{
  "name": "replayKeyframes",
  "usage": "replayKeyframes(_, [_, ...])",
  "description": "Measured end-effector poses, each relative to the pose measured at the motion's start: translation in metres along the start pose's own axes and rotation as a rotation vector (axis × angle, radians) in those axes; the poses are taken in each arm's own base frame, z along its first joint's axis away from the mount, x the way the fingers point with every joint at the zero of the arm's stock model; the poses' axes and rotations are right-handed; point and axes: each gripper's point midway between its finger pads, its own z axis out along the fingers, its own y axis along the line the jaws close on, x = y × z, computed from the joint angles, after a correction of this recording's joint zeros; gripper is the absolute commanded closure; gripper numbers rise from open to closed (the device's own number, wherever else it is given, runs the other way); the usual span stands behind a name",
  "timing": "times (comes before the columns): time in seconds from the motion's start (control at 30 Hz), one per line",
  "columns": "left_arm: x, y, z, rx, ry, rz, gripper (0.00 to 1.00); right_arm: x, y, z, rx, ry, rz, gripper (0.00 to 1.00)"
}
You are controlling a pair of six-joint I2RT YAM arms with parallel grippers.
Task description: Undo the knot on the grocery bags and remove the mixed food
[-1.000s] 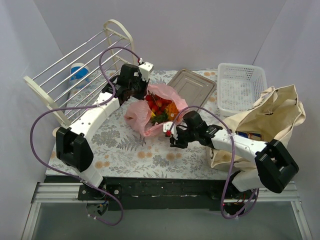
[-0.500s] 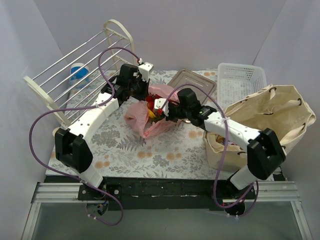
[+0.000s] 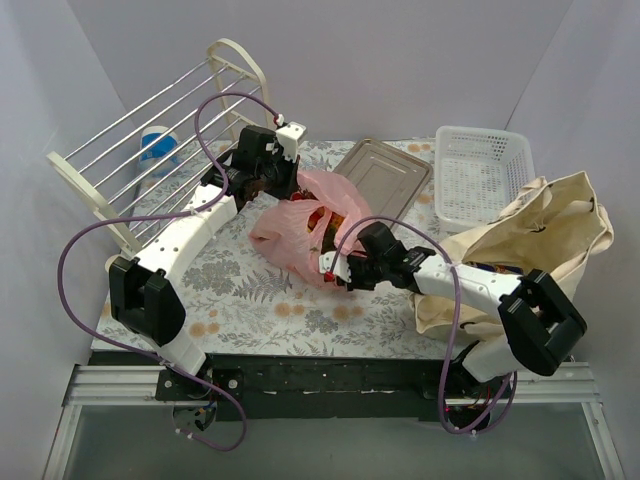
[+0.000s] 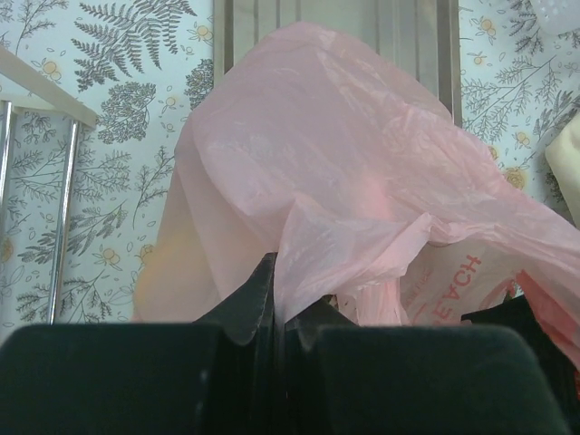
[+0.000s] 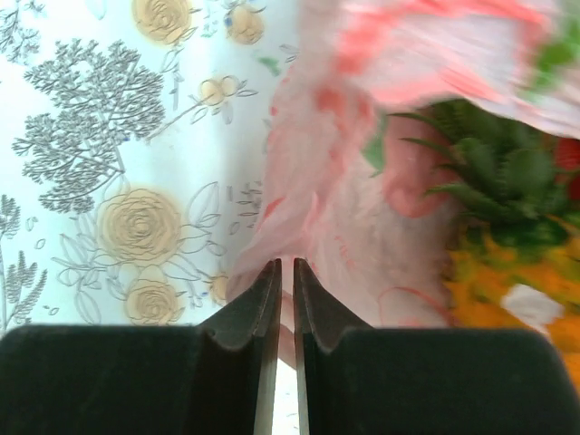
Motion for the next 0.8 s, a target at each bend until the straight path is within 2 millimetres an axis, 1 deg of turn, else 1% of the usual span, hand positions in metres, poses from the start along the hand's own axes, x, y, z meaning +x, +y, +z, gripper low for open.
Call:
replayKeyframes(0.1, [0.000,-0.002,0.000,0.010,0.001,0.000,1.00,-0.008,-0.009,-0.007,0.037,-0.010,-0.036,0.82])
replayKeyframes(0.17, [0.000,-0.003,0.000,0.016,0.001,0.000,1.00,-0.011,-0.021,-0.011,0.066,-0.005,-0.064,0.81])
replayKeyframes(0.2, [0.001,-0.003,0.000,0.019,0.002,-0.001,1.00,-0.014,-0.028,-0.013,0.077,-0.002,-0.076,0.79])
replayKeyframes(0.23, [0.002,-0.004,0.000,0.021,0.004,-0.001,1.00,-0.019,-0.037,-0.015,0.091,-0.001,-0.094,0.75])
replayKeyframes(0.27, [0.003,-0.004,0.001,0.022,0.007,-0.001,1.00,-0.025,-0.047,-0.017,0.110,-0.005,-0.111,0.64])
replayKeyframes(0.3, [0.004,-0.004,0.001,0.022,0.009,-0.002,1.00,-0.033,-0.058,-0.018,0.129,-0.012,-0.132,0.56])
replayKeyframes(0.33, [0.005,-0.004,0.001,0.023,0.011,-0.002,1.00,-0.041,-0.069,-0.020,0.148,-0.020,-0.153,0.51])
replayKeyframes(0.37, [0.005,-0.004,0.001,0.023,0.013,-0.002,1.00,-0.047,-0.079,-0.020,0.167,-0.025,-0.174,0.48])
replayKeyframes(0.43, [0.006,-0.004,0.001,0.023,0.014,-0.003,1.00,-0.056,-0.094,-0.020,0.191,-0.026,-0.208,0.46])
replayKeyframes(0.5, [0.006,-0.004,0.001,0.023,0.014,-0.003,1.00,-0.060,-0.108,-0.015,0.201,-0.013,-0.240,0.45])
replayKeyframes(0.57, [0.006,-0.004,0.001,0.023,0.013,-0.002,1.00,-0.058,-0.118,-0.005,0.190,0.018,-0.265,0.45])
replayKeyframes(0.63, [0.006,-0.004,0.001,0.023,0.013,-0.002,1.00,-0.051,-0.122,0.006,0.166,0.054,-0.282,0.44])
replayKeyframes(0.73, [0.005,-0.004,0.001,0.023,0.012,-0.002,1.00,-0.036,-0.121,0.021,0.110,0.111,-0.301,0.43])
replayKeyframes(0.8, [0.005,-0.004,0.000,0.022,0.011,-0.001,1.00,-0.027,-0.118,0.028,0.071,0.140,-0.314,0.40])
